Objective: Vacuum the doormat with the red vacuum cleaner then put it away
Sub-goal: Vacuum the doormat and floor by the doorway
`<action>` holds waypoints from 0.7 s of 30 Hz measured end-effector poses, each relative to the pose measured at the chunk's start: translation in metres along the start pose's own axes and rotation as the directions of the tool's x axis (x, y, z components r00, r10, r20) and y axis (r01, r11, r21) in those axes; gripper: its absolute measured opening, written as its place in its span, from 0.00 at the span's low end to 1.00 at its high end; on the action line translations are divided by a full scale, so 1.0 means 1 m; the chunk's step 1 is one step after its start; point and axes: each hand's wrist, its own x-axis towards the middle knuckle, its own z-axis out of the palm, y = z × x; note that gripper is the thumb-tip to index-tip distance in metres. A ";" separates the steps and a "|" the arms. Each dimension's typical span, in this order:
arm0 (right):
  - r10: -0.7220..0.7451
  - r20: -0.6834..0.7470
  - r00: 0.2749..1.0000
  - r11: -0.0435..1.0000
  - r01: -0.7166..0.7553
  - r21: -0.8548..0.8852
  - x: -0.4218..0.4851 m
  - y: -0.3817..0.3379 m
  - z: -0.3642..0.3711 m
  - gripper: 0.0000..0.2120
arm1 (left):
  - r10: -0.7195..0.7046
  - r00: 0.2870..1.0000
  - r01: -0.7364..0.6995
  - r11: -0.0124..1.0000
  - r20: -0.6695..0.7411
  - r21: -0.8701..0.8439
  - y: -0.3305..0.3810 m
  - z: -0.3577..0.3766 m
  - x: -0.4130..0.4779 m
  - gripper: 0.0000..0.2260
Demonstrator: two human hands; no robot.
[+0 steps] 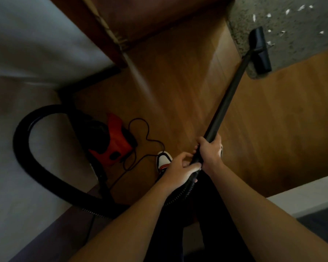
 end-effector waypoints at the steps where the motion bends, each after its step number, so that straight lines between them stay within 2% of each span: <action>1: -0.005 -0.003 1.000 1.000 0.004 -0.006 0.001 0.002 0.002 0.23 | -0.056 0.998 0.056 0.998 -0.002 -0.021 -0.002 -0.008 0.002 0.04; 3: -0.015 -0.008 1.000 1.000 0.015 -0.006 0.003 0.009 0.005 0.24 | -0.152 0.983 0.146 0.987 -0.101 -0.063 -0.014 -0.032 0.010 0.11; 5: -0.022 -0.010 1.000 1.000 0.022 -0.007 0.006 0.018 0.010 0.25 | -0.156 0.949 0.149 0.988 -0.275 -0.047 -0.031 -0.061 0.017 0.10; 7: -0.031 -0.012 0.999 0.999 0.031 -0.016 0.011 0.027 0.013 0.25 | -0.069 0.906 0.167 0.965 -0.417 0.203 -0.052 -0.094 0.022 0.10; 9: -0.042 -0.029 0.999 0.999 0.042 -0.019 0.017 0.039 0.019 0.25 | -0.011 0.869 0.230 0.894 -0.494 0.385 -0.072 -0.123 0.027 0.16; 13: -0.133 -0.047 0.990 0.990 0.130 -0.053 0.034 0.067 0.033 0.23 | 0.093 0.797 0.299 0.798 -0.597 0.524 -0.113 -0.163 0.046 0.27; 16: -0.162 -0.030 0.986 0.985 0.160 -0.064 0.045 0.088 0.041 0.21 | 0.102 0.743 0.371 0.761 -0.662 0.533 -0.141 -0.185 0.060 0.33; 21: -0.193 -0.025 0.981 0.977 0.190 -0.093 0.053 0.109 0.048 0.20 | 0.041 0.767 0.359 0.801 -0.640 0.480 -0.167 -0.197 0.081 0.39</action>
